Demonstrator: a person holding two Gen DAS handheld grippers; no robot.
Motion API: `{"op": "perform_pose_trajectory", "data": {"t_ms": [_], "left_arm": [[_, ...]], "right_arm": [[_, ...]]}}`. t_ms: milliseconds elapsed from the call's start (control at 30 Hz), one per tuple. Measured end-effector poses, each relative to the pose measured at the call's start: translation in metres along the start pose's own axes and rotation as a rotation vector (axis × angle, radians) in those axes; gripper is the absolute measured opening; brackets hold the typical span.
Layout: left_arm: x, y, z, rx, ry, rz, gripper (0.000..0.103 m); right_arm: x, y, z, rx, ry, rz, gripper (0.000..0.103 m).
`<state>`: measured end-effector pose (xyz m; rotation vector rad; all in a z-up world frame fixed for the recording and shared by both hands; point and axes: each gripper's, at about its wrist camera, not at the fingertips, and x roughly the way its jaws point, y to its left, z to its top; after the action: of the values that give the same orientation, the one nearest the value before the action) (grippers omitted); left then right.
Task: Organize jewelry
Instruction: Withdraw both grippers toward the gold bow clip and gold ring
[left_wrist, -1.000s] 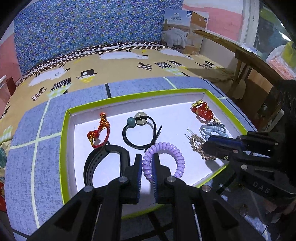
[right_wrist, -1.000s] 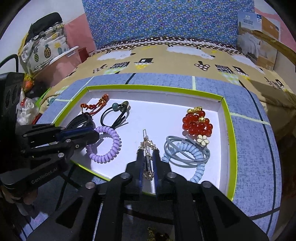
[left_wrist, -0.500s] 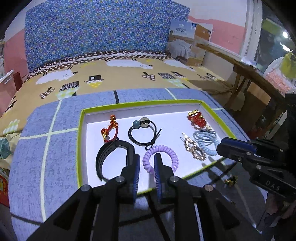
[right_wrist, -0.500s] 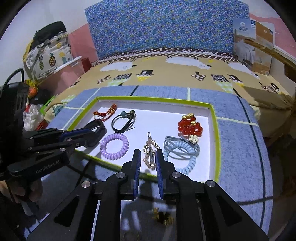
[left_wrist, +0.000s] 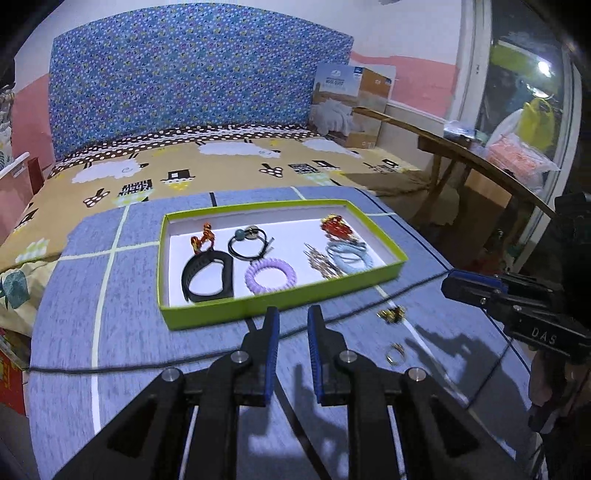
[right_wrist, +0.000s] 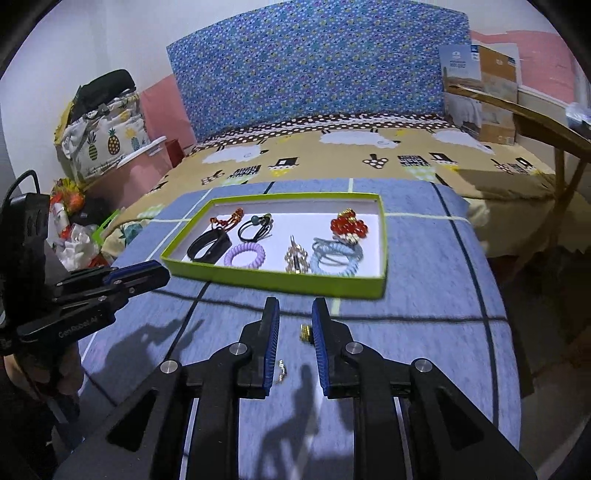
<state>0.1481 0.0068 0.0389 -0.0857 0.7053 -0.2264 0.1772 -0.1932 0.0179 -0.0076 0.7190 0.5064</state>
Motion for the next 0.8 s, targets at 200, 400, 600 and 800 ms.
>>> {"op": "perform_pose_trajectory", "data": {"t_ms": [200, 400, 600, 800], "left_arm": [[-0.017, -0.011, -0.022, 0.0, 0.016, -0.014, 0.017], [-0.026, -0.019, -0.04, -0.001, 0.037, -0.028, 0.018], [-0.026, -0.025, -0.048, -0.009, 0.048, -0.043, 0.027], [-0.021, -0.032, -0.046, 0.006, 0.055, -0.056, 0.027]], "right_arm": [[-0.024, 0.001, -0.023, 0.02, -0.009, 0.001, 0.026], [-0.035, 0.0, -0.042, 0.041, -0.001, 0.007, 0.026], [-0.038, -0.001, -0.053, 0.055, 0.008, 0.001, 0.026], [-0.039, -0.003, -0.055, 0.055, 0.012, -0.005, 0.026]]}}
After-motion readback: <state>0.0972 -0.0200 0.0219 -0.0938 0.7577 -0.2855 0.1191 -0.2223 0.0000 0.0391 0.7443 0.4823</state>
